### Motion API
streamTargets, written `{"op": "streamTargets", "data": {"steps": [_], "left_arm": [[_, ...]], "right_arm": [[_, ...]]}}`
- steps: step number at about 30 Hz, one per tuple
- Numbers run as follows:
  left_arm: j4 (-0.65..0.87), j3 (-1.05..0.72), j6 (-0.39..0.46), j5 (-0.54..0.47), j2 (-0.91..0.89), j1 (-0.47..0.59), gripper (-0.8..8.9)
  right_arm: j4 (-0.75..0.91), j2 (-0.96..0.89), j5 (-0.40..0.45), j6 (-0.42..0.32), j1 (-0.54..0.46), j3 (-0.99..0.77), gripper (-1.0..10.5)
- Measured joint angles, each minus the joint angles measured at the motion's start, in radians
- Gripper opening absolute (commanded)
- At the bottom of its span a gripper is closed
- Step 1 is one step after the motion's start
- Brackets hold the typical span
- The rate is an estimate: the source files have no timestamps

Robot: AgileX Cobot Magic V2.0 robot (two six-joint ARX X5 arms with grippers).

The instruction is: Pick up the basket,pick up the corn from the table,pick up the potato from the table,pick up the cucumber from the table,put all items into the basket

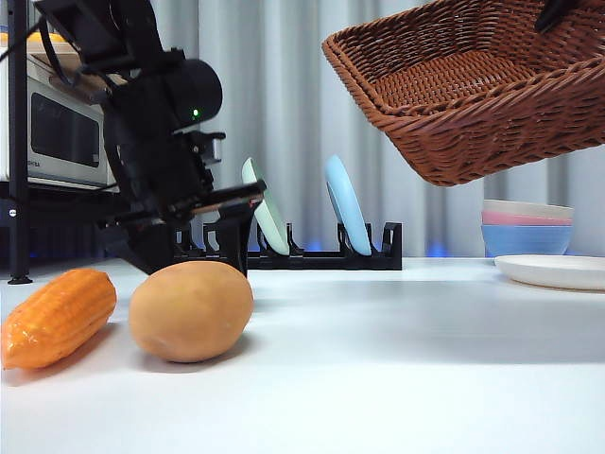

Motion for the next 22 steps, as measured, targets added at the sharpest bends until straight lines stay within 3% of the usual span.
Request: {"op": "streamTargets", "data": {"steps": [2, 4, 9, 17, 22], "left_arm": [[0.002, 0.004, -0.002, 0.000, 0.013, 0.000, 3.98], [0.006, 0.006, -0.003, -0.002, 0.018, -0.001, 3.28], [0.010, 0.008, 0.013, -0.003, 0.023, -0.004, -0.24], [0.059, 0.003, 0.046, -0.001, 0.011, 0.002, -0.08], [0.086, 0.001, 0.046, -0.032, -0.147, 0.036, -0.08]], "right_arm": [[0.000, 0.000, 0.000, 0.000, 0.000, 0.000, -0.1], [0.000, 0.000, 0.000, 0.000, 0.000, 0.000, -0.1], [0.000, 0.000, 0.000, 0.000, 0.000, 0.000, -0.1], [0.000, 0.000, 0.000, 0.000, 0.000, 0.000, -0.1], [0.000, 0.031, 0.000, 0.000, 0.000, 0.000, -0.1]]}}
